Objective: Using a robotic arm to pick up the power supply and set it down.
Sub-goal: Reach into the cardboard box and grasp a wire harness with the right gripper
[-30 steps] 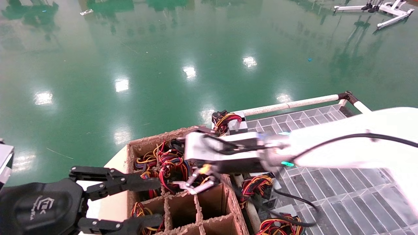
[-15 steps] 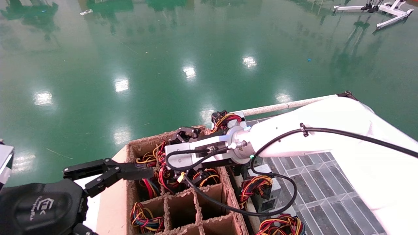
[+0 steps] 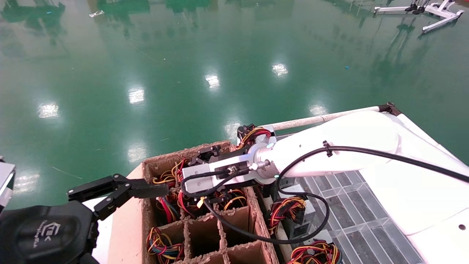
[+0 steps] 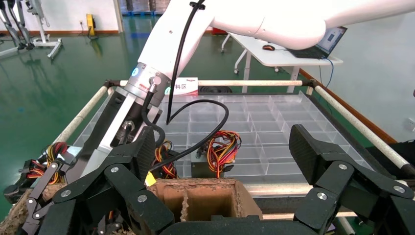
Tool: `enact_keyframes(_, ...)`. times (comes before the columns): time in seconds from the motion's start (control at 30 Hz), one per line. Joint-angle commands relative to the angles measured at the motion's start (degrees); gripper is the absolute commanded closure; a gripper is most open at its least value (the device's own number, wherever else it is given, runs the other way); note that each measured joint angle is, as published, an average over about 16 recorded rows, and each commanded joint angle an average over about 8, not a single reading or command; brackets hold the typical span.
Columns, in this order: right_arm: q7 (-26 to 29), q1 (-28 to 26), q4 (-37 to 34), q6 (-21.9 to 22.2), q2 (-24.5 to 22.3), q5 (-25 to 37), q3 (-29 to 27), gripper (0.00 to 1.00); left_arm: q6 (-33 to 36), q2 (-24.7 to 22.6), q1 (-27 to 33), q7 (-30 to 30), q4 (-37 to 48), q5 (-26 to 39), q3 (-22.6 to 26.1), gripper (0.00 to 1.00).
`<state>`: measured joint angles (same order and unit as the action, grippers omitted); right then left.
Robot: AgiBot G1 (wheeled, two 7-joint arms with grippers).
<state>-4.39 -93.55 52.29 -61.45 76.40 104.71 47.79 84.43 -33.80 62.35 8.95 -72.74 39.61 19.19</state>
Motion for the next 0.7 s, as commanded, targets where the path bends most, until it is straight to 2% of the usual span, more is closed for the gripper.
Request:
enact_keyframes(0.03, 0.1, -0.1, 0.0, 0.3, 0.0, 0.2, 0.3, 1.00, 0.0, 0.0, 0.0, 0.0, 0.0, 0.0, 0.0, 0.00)
enact_keyframes(0.7, 1.6, -0.9, -0.2, 0.0, -0.6, -1.4, 2.4, 1.00, 0.0, 0.0, 0.0, 0.0, 0.0, 0.0, 0.0, 0.00)
